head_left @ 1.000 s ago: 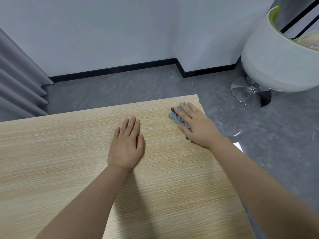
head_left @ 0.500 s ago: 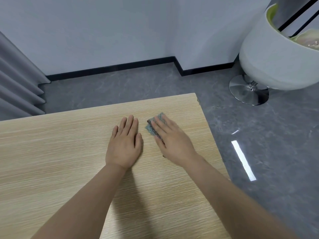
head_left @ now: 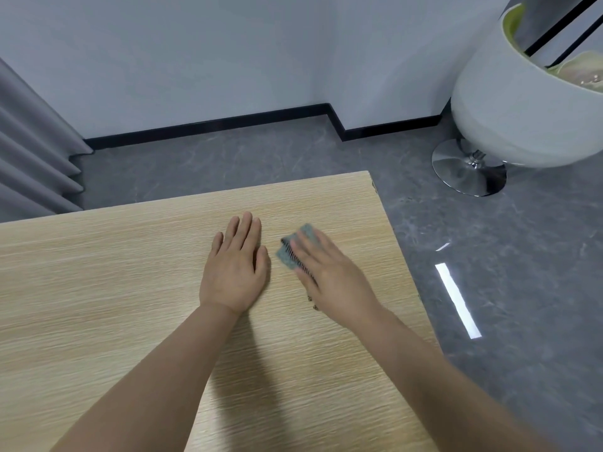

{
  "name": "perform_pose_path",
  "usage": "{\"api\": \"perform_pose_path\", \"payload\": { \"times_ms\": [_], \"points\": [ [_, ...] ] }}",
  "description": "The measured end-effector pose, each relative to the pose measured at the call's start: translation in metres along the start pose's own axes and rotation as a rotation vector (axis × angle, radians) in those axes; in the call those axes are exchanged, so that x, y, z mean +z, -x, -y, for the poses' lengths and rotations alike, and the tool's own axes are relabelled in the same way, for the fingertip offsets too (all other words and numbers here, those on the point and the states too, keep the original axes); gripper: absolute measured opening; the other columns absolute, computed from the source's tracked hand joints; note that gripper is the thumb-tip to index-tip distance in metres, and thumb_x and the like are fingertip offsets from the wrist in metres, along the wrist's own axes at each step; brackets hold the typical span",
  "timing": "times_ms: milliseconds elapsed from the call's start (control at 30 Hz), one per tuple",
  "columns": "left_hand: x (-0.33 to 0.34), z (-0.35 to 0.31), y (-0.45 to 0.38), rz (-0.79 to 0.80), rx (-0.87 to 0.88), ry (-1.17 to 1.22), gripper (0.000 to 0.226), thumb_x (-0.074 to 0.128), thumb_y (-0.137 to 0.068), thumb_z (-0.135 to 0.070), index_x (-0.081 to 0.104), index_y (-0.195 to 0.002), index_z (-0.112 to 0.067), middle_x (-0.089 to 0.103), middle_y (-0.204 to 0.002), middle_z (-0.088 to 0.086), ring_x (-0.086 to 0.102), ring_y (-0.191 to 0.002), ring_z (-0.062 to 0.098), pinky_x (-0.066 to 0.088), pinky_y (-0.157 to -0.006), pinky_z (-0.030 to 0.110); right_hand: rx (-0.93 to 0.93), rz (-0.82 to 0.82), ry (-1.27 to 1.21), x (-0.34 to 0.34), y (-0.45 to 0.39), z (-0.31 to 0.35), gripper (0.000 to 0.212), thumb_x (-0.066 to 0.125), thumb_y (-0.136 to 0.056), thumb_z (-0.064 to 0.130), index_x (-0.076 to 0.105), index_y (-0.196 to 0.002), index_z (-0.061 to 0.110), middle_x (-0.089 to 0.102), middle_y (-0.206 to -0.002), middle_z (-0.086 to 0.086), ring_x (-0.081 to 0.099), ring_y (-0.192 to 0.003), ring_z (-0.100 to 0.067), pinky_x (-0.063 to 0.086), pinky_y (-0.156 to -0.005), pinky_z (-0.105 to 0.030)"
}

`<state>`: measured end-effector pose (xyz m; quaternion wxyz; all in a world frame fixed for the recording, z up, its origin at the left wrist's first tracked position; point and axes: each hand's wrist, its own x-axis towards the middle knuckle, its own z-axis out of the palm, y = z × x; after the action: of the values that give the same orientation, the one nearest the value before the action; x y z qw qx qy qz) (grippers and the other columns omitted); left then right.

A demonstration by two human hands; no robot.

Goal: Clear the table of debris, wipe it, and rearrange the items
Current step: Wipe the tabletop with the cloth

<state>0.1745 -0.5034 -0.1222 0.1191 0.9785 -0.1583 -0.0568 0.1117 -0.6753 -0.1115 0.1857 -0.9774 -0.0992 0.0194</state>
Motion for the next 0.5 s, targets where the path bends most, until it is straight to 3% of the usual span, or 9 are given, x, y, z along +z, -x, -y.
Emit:
{"api": "perform_pose_path", "payload": {
  "times_ms": [100, 200, 300, 400, 500],
  "points": [
    [-0.001, 0.000, 0.000, 0.000, -0.004, -0.002, 0.054, 0.013, -0.099, -0.035, 0.006, -0.151, -0.022, -0.003, -0.157, -0.008, -0.008, -0.144, 0.007, -0.003, -0.118, 0.031, 0.027, -0.001, -0.044, -0.004, 0.001, -0.027, 0.048, 0.031, -0.101, 0.031, 0.022, -0.147, 0.021, 0.016, -0.155, 0.007, 0.000, -0.141, -0.007, 0.009, -0.118, -0.028],
    [-0.001, 0.000, 0.001, 0.002, -0.005, 0.009, 0.054, 0.016, -0.100, -0.034, 0.006, -0.151, -0.022, -0.003, -0.157, -0.008, -0.009, -0.144, 0.007, -0.004, -0.118, 0.031, 0.360, -0.128, -0.070, -0.016, -0.007, -0.064, 0.047, 0.031, -0.101, 0.025, 0.023, -0.148, 0.022, 0.019, -0.156, 0.004, 0.007, -0.145, -0.015, 0.023, -0.115, -0.037],
    [0.000, 0.000, 0.001, -0.007, -0.002, 0.025, 0.054, 0.017, -0.099, -0.034, 0.008, -0.151, -0.022, 0.000, -0.158, -0.007, -0.007, -0.144, 0.008, -0.003, -0.118, 0.032, 0.574, -0.179, 0.005, -0.017, -0.013, -0.069, 0.048, 0.027, -0.102, 0.027, 0.021, -0.148, 0.015, 0.013, -0.157, 0.003, 0.004, -0.145, -0.018, 0.023, -0.114, -0.040],
    [0.000, 0.000, 0.001, -0.008, -0.005, 0.021, 0.054, 0.017, -0.099, -0.034, 0.008, -0.151, -0.021, 0.000, -0.158, -0.007, -0.007, -0.144, 0.009, -0.003, -0.118, 0.032, 0.342, -0.182, 0.017, -0.005, -0.012, -0.036, 0.049, 0.026, -0.102, 0.029, 0.021, -0.149, 0.016, 0.019, -0.156, -0.002, 0.007, -0.145, -0.019, 0.021, -0.117, -0.037],
    [0.000, 0.000, 0.001, -0.014, -0.003, 0.013, 0.054, 0.018, -0.100, -0.033, 0.008, -0.151, -0.021, 0.000, -0.158, -0.006, -0.006, -0.144, 0.009, -0.002, -0.118, 0.032, -0.001, -0.044, 0.022, 0.008, -0.001, 0.000, 0.050, 0.024, -0.100, 0.035, 0.025, -0.147, 0.017, 0.019, -0.155, 0.001, -0.002, -0.140, -0.009, 0.008, -0.117, -0.029]
  ]
}}
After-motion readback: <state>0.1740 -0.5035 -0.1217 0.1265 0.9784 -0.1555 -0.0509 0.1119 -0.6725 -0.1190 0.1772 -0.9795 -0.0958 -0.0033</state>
